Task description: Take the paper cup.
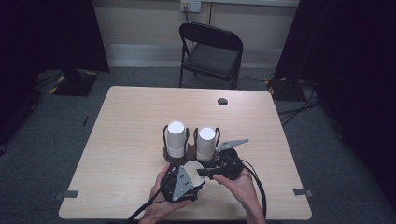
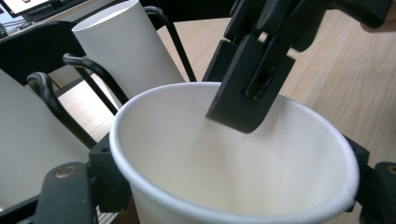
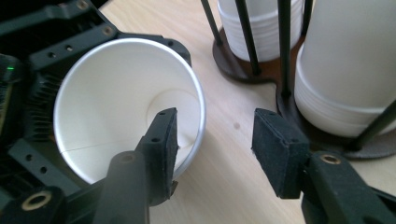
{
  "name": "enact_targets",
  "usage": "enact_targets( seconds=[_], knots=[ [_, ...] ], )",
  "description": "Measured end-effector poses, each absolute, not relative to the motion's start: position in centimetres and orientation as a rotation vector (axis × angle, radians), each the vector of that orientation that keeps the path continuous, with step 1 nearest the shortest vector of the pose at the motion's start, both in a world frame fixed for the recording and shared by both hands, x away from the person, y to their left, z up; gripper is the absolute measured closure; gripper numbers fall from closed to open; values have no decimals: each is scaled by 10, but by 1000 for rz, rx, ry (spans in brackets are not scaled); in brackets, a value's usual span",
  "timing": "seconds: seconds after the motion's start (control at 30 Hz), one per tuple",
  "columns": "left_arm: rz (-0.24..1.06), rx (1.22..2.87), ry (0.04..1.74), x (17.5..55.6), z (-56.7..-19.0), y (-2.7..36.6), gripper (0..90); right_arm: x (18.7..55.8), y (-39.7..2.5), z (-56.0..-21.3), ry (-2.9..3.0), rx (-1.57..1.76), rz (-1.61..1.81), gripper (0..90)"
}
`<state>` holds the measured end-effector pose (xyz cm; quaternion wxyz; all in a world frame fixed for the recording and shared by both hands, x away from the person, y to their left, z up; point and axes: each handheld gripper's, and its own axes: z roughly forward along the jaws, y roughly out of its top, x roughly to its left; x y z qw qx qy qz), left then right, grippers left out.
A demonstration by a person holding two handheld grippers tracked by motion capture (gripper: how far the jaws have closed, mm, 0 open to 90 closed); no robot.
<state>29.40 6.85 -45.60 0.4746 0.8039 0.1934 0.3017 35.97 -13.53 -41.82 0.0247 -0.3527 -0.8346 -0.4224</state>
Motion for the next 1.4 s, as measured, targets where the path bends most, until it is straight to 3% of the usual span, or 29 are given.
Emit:
enact_targets(
  seconds=[0.77, 1.4],
  knots=[
    [654, 1864, 604, 302, -453, 92, 228, 342, -148, -422, -2574, -1064, -1720, 416],
    [635, 1771, 731, 314, -448, 130, 228, 329, -179, -444, -2426, -1310, -2022, 304]
  ],
)
